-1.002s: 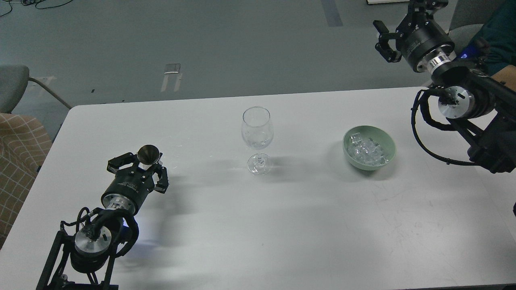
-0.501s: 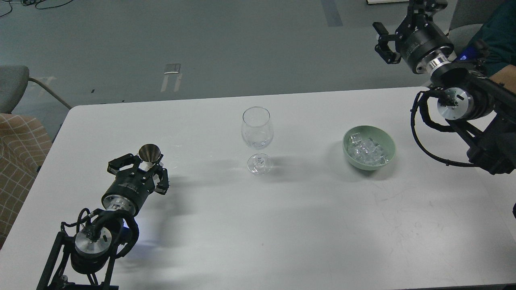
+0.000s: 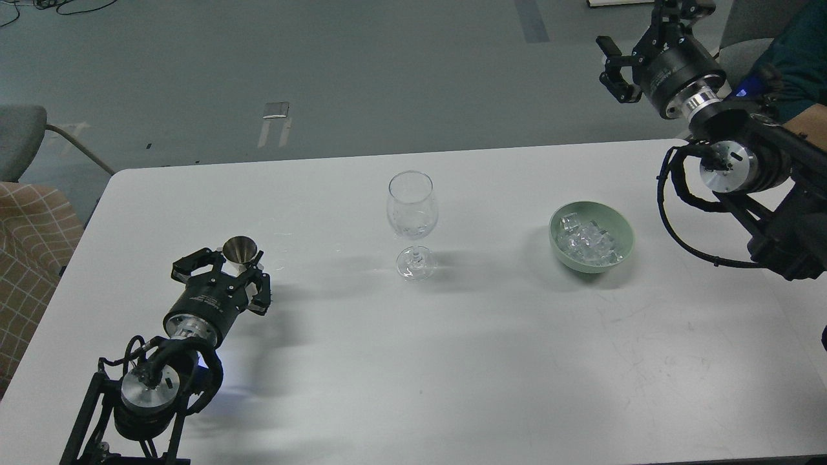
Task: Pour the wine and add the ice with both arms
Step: 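Set the jigger on the table and open the left gripper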
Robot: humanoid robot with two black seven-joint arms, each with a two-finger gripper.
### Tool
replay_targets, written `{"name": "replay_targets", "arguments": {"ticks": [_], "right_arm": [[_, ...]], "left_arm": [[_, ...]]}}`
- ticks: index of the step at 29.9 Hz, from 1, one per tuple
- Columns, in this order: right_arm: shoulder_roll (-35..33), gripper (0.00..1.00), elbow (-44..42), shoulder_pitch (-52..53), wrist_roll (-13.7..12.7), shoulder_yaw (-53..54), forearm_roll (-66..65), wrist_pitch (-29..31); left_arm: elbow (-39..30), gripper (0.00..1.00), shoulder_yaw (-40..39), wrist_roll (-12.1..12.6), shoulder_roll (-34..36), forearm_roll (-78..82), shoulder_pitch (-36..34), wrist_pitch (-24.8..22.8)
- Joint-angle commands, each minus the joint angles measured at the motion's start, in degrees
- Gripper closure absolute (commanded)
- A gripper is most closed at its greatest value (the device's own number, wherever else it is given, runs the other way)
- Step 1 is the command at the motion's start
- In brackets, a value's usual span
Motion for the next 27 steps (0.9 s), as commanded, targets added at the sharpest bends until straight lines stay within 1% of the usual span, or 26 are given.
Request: {"name": "replay_targets", "arguments": {"ticks": [1, 4, 13, 15, 17, 18, 19, 21, 27], "right_arm": [[0.00, 0.00, 0.03, 0.00, 0.01, 0.00, 0.00, -0.01], [0.00, 0.00, 0.03, 0.00, 0.01, 0.00, 0.00, -0.01], [0.00, 0.00, 0.03, 0.00, 0.01, 0.00, 0.00, -0.01], [0.00, 0.00, 0.03, -0.09, 0.01, 0.00, 0.00, -0.01], [0.00, 0.00, 0.03, -0.09, 0.01, 0.00, 0.00, -0.01], [0.00, 0.00, 0.03, -0.09, 0.01, 0.00, 0.00, -0.01], [0.00, 0.00, 0.03, -0.09, 0.01, 0.00, 0.00, -0.01], [0.00, 0.00, 0.03, -0.17, 0.01, 0.00, 0.00, -0.01], [0.00, 0.00, 0.03, -0.26, 0.01, 0.00, 0.00, -0.01]], "left_arm": [[0.00, 0.50, 0.00, -0.02, 0.00, 0.00, 0.00, 0.01], [0.00, 0.45, 0.00, -0.02, 0.00, 0.00, 0.00, 0.01], [0.09, 0.40, 0.00, -0.02, 0.00, 0.00, 0.00, 0.10], [0.09, 0.31, 0.00, -0.02, 0.00, 0.00, 0.00, 0.19], [0.09, 0.26, 0.00, -0.02, 0.00, 0.00, 0.00, 0.19], [0.09, 0.22, 0.00, -0.02, 0.00, 0.00, 0.00, 0.19], [0.09, 0.20, 0.00, -0.02, 0.00, 0.00, 0.00, 0.19], [0.09, 0.11, -0.18, -0.02, 0.00, 0.00, 0.00, 0.19], [0.09, 0.05, -1.49, 0.16, 0.09, 0.00, 0.00, 0.19]]}}
